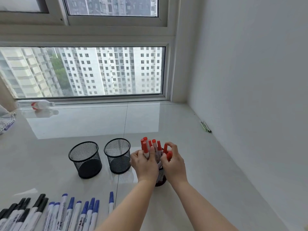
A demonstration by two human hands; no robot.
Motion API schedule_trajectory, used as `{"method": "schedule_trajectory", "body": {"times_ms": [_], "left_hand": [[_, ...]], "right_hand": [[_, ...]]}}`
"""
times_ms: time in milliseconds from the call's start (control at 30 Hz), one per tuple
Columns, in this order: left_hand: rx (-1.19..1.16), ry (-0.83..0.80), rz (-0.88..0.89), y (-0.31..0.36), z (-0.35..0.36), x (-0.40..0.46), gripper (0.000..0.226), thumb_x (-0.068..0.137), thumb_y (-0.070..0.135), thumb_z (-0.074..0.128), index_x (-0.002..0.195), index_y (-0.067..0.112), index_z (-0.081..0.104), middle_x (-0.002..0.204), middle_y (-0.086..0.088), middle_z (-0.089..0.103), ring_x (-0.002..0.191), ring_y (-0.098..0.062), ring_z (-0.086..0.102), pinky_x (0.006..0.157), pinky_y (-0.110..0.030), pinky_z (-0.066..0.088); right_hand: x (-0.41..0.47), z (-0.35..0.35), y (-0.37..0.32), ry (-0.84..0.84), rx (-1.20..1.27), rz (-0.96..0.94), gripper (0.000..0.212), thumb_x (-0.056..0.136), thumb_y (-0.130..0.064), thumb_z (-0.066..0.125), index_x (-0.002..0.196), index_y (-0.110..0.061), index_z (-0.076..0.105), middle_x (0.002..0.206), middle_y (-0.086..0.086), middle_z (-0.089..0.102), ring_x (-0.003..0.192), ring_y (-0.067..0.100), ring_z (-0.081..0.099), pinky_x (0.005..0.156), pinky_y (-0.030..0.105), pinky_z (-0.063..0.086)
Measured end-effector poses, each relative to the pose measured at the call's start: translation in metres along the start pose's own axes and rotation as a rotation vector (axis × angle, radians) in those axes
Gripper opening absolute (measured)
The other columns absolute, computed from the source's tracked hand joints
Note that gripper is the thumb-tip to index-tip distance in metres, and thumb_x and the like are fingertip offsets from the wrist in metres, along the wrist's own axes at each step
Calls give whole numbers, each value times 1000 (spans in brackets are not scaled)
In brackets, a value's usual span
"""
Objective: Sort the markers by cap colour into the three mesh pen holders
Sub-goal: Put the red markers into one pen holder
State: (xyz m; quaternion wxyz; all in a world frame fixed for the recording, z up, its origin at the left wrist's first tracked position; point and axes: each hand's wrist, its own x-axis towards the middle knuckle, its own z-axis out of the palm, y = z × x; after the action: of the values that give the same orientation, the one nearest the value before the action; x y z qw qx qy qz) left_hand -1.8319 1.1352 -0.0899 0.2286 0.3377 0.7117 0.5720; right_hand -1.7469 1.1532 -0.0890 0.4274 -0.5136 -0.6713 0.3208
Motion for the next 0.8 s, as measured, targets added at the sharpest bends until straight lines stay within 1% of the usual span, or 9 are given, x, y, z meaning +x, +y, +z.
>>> {"method": "schedule_trajectory", "body": {"times_ms": [100,200,300,400,467,533,600,667,800], "left_hand": [[-54,-45,-50,5,0,-4,29,92,41,47,81,14,52,107,0,42,101,-16,45,89,-24,33],[6,-98,-59,5,-3,-7,29,91,42,47,85,17,60,100,-2,58,89,-18,58,79,-32,44],[120,-154,4,1,-9,-7,17,88,38,52,83,24,59,92,-1,62,87,-18,59,80,-36,48],[211,-171,90,3,-14,-9,12,84,33,57,75,28,52,81,5,57,77,-16,56,71,-33,47],[201,-172,101,4,-17,-10,16,80,33,62,91,26,52,82,11,59,74,-10,58,67,-31,48],[204,-183,149,5,-20,-9,42,79,34,64,114,30,41,94,16,58,77,-8,59,69,-29,48],[244,-229,243,9,-23,-9,61,81,33,62,128,41,24,104,19,50,78,-8,61,69,-27,45],[310,-281,300,13,-24,-8,73,82,34,60,135,48,12,110,19,49,85,-13,63,71,-28,47],[421,-308,313,15,-24,-6,64,83,36,56,134,51,19,120,11,56,94,-14,61,72,-28,47]], "right_hand": [[-2,-3,-1,10,-7,24,34,89,-16,47,120,-27,43,80,1,57,79,23,56,66,30,46],[-7,-8,0,14,-20,42,36,88,-15,47,121,-28,42,86,5,60,82,23,57,70,32,47],[-14,-12,0,15,-18,41,36,88,-16,48,121,-27,41,87,5,62,84,23,58,74,35,50],[-16,-16,-2,33,-32,33,35,88,-17,50,121,-26,41,85,3,63,85,21,57,75,34,49],[-17,-17,-2,36,-44,44,36,88,-18,50,121,-27,40,85,5,66,86,21,58,77,34,49],[-18,-19,-2,55,-66,48,37,87,-18,51,122,-26,42,88,5,66,86,20,58,77,34,49],[-19,-22,-4,91,-92,26,40,85,-17,54,124,-23,45,98,0,64,88,18,59,78,31,49],[-20,-25,-5,102,-125,-10,43,85,-15,56,127,-21,46,107,-3,61,94,16,59,82,28,48],[-19,-27,-6,76,-191,-18,46,87,-17,54,132,-20,43,112,-2,62,96,15,59,83,27,48]]}}
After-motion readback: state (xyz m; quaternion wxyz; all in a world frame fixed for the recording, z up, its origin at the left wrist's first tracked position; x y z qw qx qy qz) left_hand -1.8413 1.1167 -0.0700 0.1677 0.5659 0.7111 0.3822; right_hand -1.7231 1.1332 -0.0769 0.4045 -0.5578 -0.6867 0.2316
